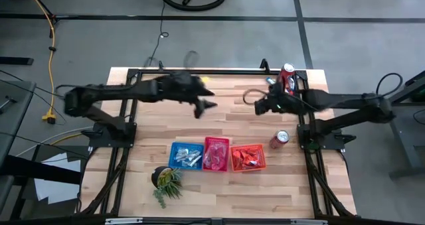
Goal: Sort candy
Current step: Put the orange candy pack into the orange bin
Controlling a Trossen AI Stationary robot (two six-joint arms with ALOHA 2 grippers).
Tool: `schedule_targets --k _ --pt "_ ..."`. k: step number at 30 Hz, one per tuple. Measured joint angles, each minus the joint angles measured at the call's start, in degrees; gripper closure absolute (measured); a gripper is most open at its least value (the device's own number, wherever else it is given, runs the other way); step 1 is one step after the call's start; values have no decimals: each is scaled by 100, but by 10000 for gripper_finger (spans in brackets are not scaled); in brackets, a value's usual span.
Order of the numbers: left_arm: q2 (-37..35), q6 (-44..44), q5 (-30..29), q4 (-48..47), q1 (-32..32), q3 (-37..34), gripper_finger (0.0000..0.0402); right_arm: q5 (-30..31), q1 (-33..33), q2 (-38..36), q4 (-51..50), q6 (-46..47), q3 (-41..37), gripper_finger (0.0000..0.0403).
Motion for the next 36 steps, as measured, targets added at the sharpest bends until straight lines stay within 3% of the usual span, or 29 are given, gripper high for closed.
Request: schedule_targets --k 3,7,16,22,27,36 --pt "-819 -411 248 990 459 -1031 153 -471 -891 340 -848 -18 0 178" --pt "-1585 -910 251 2087 875 -1933 153 -541 -1973 872 -1863 -384 -4 178" --pt "-1876 -1000 118 2626 1465 -2130 153 -658 -3893 2290 -1763 -2566 -4 179" --pt "-1876 -975 97 2624 1818 -1689 153 -485 -4330 3047 -1516 -3184 -4 179" --pt "-1873 -488 -199 2628 2145 -1334 153 -307 -4370 3266 -1082 -3009 -141 179" --pt "-1869 -106 -2 2624 3000 -1096 153 -197 -4571 3299 -568 -2059 -1003 178"
